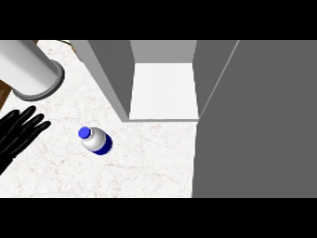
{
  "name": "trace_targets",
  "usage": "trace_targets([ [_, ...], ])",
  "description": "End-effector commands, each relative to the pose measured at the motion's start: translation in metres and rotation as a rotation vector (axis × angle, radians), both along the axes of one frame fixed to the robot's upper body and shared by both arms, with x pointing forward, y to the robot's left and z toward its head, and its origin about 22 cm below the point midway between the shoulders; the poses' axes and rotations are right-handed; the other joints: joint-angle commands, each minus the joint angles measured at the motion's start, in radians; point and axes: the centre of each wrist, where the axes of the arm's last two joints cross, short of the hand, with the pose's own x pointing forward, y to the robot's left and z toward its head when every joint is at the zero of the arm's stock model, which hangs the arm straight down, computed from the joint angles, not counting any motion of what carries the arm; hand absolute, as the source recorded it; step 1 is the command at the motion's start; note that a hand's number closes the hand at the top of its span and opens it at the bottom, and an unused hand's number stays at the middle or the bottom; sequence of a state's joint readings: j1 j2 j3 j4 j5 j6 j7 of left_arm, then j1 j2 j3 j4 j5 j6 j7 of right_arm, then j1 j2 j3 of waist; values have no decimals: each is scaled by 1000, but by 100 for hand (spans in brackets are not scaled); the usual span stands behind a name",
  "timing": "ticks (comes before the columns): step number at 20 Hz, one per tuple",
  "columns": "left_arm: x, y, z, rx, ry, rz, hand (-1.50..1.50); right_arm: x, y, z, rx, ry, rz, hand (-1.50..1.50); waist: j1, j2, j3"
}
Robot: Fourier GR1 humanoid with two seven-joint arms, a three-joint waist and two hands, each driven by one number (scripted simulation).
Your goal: Pick up the bottled water, place it into the cabinet and close the cabinet
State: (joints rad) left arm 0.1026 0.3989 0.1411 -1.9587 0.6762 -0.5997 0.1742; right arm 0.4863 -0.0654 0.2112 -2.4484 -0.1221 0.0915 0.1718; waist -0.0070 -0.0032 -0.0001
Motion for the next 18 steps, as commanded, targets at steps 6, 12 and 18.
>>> trace_targets([
  [6, 4, 9, -10, 32, 33, 51, -150, -31, 1, 19, -8, -16, -13, -150, -1, 0, 0],
  [12, 23, 11, -56, 38, 47, 120, -150, -50, -4, 28, -10, -16, -1, -150, -11, 1, 0],
  [18, 40, 7, -87, 96, 59, 139, -150, -43, -1, 12, -22, -18, -19, -150, -5, 2, 0],
])
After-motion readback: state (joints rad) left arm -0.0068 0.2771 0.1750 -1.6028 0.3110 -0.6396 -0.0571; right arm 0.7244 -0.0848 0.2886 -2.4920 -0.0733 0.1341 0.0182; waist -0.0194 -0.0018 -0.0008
